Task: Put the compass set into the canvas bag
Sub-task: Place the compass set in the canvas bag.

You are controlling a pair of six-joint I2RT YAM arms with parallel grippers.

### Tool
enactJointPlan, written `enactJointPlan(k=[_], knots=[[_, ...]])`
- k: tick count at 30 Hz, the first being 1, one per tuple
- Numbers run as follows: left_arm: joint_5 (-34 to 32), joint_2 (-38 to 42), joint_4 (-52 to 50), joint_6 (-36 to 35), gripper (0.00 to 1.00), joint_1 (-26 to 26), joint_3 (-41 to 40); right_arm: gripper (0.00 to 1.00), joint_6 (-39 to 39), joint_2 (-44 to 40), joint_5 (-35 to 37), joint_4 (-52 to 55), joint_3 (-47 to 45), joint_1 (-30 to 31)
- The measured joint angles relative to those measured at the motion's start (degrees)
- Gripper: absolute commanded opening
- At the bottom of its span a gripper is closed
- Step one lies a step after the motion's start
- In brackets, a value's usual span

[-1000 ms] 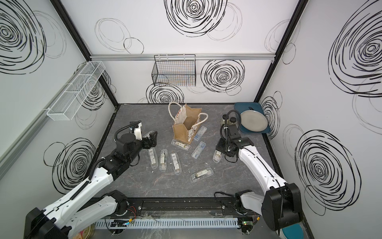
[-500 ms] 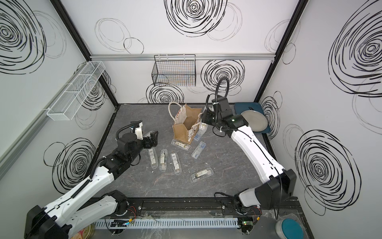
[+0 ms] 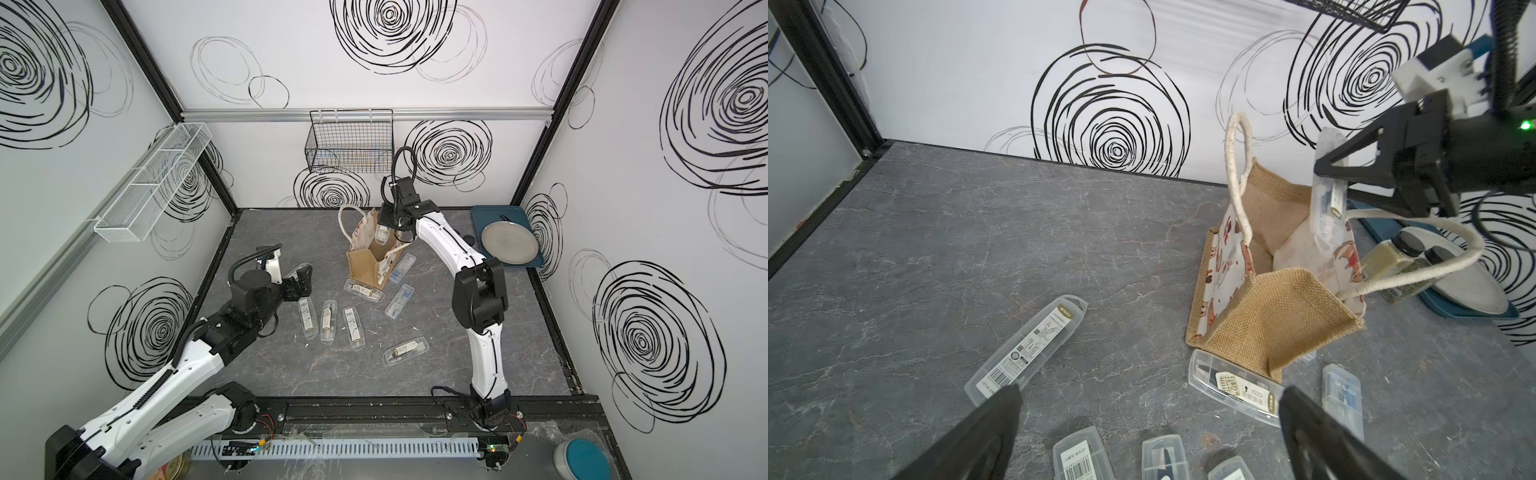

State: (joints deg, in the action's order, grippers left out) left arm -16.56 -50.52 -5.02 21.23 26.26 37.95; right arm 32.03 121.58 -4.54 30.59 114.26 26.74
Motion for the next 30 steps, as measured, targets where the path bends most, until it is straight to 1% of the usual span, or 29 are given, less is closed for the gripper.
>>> enactJointPlan(k=[8,15,21,25,26,28,30], knots=[[-0.4,-0.1,-1.4,0.8,0.99,0.0,0.0,0.51,0.0,6.5,0.4,1.9,4.3,2.5],[-0.5,-0.8,-1.8,1.4,0.99,0.0,0.0,0.52,0.0,8.8,0.3,5.7,4.3,5.9],[-0.7,-0.7,-2.2,1.9,0.99,0.0,0.0,0.54,-1.1,8.9,-0.6,10.1,4.1,8.0],[-0.8,-0.2,-2.4,2.0,0.99,0.0,-0.2,0.6,-2.4,8.9,-0.3,12.7,3.5,8.7],[-0.8,0.0,-2.4,2.1,0.99,0.0,-0.3,0.63,-2.7,8.9,-0.2,12.9,3.2,8.7],[-0.9,0.4,-2.6,2.2,0.99,0.0,-0.7,0.73,-3.0,8.9,0.3,13.9,2.9,8.7],[-0.9,0.5,-2.8,2.2,0.99,0.0,-0.8,0.79,-3.4,8.9,0.3,14.6,3.1,8.6]])
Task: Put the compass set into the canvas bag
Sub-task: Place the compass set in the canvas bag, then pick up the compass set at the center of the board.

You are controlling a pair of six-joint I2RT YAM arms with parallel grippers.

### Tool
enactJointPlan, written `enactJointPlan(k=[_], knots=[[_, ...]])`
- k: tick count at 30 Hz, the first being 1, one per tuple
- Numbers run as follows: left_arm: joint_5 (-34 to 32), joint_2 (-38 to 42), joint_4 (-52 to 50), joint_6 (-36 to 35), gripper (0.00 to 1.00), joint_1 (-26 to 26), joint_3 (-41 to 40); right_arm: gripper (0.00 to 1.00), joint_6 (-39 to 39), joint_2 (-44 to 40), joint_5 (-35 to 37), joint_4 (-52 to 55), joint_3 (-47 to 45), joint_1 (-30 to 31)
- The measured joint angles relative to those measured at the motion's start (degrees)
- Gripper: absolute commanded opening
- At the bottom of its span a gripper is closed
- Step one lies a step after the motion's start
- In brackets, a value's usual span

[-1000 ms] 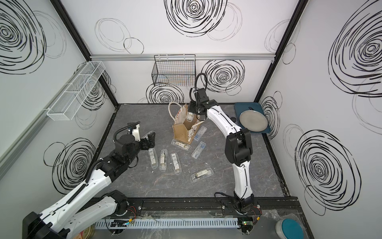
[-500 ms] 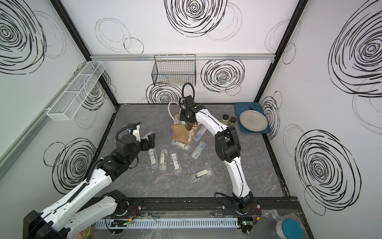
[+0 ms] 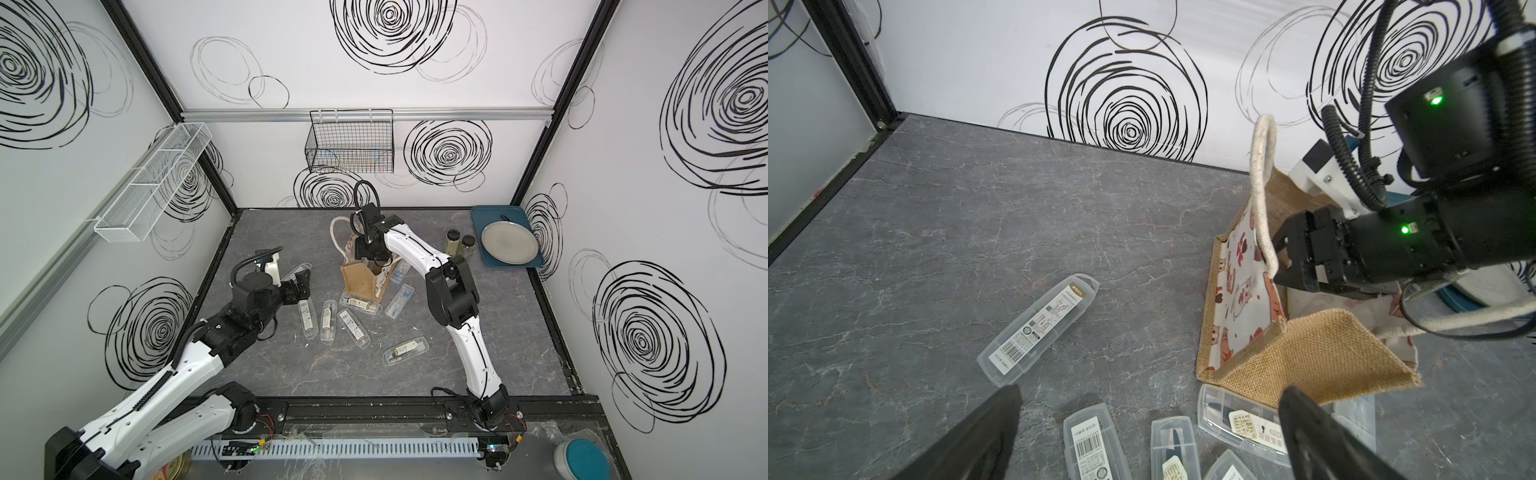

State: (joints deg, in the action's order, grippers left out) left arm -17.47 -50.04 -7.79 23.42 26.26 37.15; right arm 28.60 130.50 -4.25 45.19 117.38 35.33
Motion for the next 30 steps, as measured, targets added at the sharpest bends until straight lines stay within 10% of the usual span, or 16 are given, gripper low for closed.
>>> enactJointPlan(k=[18,30], knots=[[0.0,0.8,-1.6,0.0,0.99,-0.1,0.0,0.85,-3.9,-15.1,4.0,5.4,6.0,-2.9],[1.5,0.8,-1.3,0.7,0.99,-0.8,-0.3,0.81,0.6,-58.4,10.5,-1.0,-47.3,-8.8]])
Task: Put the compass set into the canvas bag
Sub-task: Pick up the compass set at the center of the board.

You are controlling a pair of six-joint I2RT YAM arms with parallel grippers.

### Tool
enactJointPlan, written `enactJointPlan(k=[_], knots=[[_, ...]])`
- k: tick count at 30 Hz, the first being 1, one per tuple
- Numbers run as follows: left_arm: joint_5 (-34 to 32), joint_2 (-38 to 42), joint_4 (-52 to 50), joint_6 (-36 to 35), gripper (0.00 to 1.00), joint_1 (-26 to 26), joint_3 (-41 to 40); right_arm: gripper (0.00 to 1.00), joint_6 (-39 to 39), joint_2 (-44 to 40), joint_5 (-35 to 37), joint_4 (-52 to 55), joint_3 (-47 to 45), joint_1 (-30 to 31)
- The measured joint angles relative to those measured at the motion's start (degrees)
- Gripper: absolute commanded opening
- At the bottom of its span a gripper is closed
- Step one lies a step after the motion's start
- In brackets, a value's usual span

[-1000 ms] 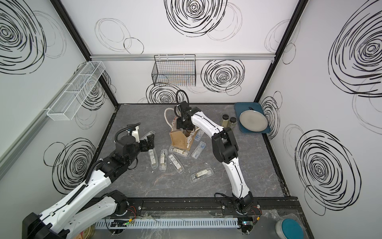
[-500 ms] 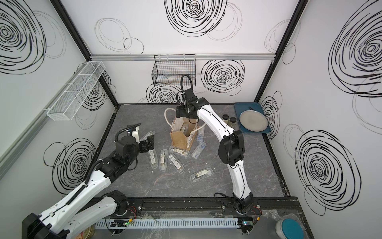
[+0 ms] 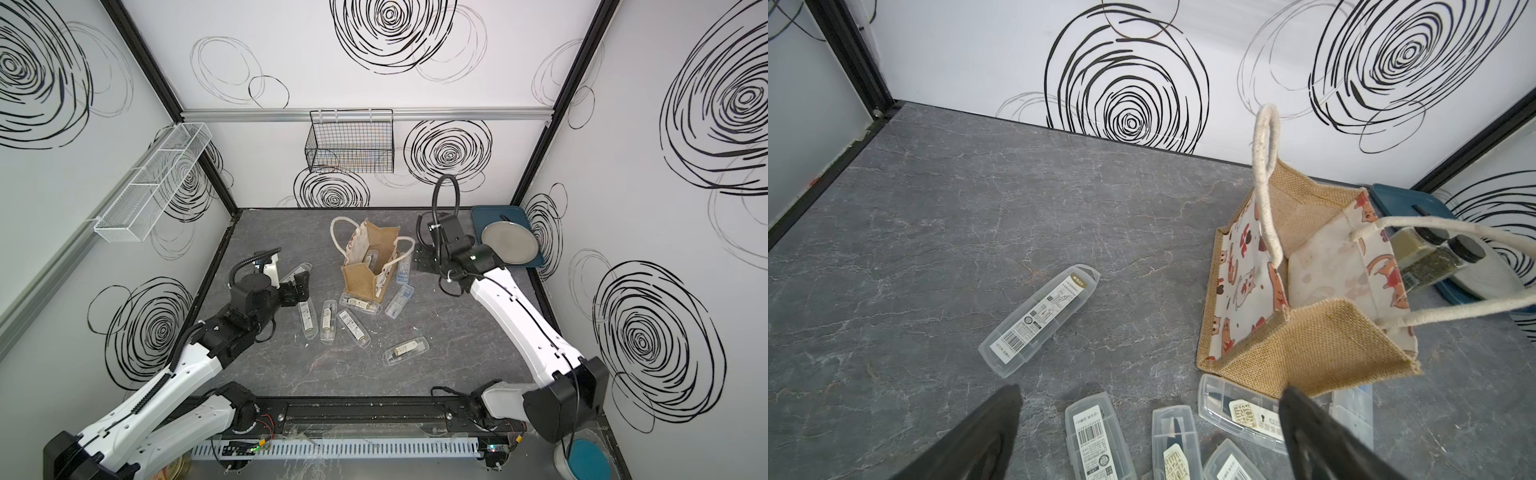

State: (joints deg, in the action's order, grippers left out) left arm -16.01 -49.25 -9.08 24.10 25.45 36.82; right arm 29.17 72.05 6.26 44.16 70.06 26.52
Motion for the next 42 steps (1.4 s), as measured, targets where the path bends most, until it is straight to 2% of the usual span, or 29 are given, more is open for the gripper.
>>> enactJointPlan(k=[6,10,14,18,21,33,42], knots=[[0.6,-0.7,0.1,0.7,0.99,-0.1,0.0,0.84,7.9,-3.4,-3.9,-5.8,-16.6,-1.3],[0.9,-0.8,0.1,1.3,0.99,-0.1,0.0,0.84,14.1,-0.8,-8.3,-12.2,-21.9,-0.6],[1.0,-0.4,-0.1,1.6,0.99,-0.1,-0.1,0.86,18.2,6.5,-10.1,-15.5,-20.4,1.7],[0.9,0.9,-0.5,1.7,0.99,-0.1,-0.6,0.86,20.9,16.2,-10.8,-15.4,-14.6,3.3],[0.8,1.6,-1.1,1.7,0.99,-0.2,-1.0,0.87,22.1,20.4,-11.1,-15.6,-11.8,3.8],[1.0,1.6,-1.1,1.7,0.99,-1.1,-2.8,0.87,24.6,29.5,-14.5,-16.1,-7.6,3.8],[1.0,1.5,-0.9,1.7,0.99,-1.4,-3.2,0.87,25.4,31.6,-16.2,-16.5,-6.0,3.8]])
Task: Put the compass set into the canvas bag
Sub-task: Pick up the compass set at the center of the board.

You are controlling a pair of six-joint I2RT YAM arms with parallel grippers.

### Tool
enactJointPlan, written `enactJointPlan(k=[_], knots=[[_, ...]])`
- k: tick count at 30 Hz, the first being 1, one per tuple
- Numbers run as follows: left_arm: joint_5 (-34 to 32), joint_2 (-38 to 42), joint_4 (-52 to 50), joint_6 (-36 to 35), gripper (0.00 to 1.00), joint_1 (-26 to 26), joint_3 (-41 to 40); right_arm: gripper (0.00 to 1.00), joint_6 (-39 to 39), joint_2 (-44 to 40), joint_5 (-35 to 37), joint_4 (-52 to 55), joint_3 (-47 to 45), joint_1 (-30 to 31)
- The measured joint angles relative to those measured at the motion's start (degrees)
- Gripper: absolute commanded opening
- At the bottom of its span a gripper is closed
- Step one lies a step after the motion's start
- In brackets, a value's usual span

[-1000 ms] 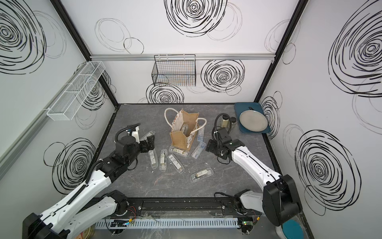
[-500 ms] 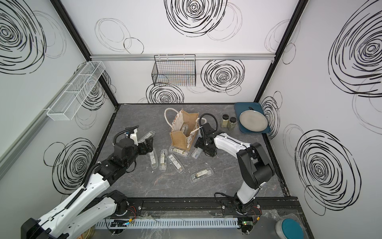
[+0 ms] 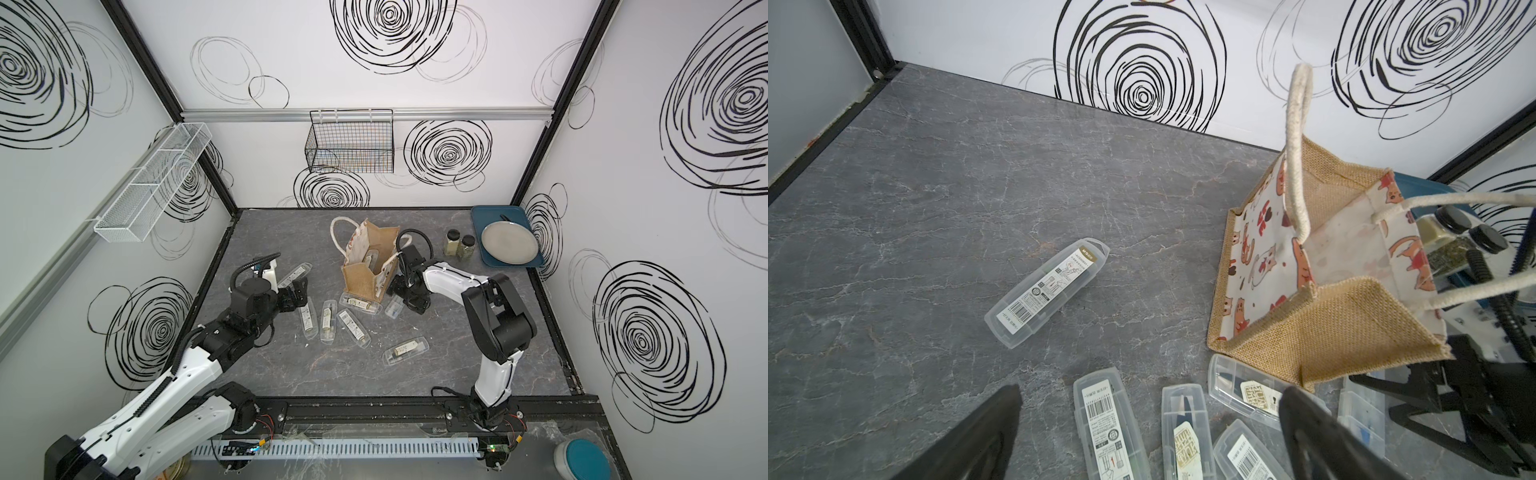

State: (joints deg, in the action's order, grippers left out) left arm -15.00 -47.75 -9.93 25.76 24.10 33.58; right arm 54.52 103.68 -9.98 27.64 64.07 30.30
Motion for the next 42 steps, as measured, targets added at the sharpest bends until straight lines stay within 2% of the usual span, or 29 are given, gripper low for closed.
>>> enactJointPlan(k=[8,19,31,42], knots=[[0.7,-0.4,0.8,0.2,0.99,-0.7,-1.4,0.87,0.1,3.0,-0.2,0.9,4.0,0.0],[0.9,-0.6,1.1,0.3,0.99,-0.8,-1.5,0.81,-3.1,7.7,-0.6,6.3,10.6,0.3],[1.0,-1.0,1.4,0.7,0.99,-1.0,-1.8,0.77,-6.7,7.9,0.3,8.8,11.0,0.8],[1.0,-0.5,1.5,0.7,0.99,-1.0,-2.2,0.68,-8.8,9.5,1.2,12.0,13.1,1.1]])
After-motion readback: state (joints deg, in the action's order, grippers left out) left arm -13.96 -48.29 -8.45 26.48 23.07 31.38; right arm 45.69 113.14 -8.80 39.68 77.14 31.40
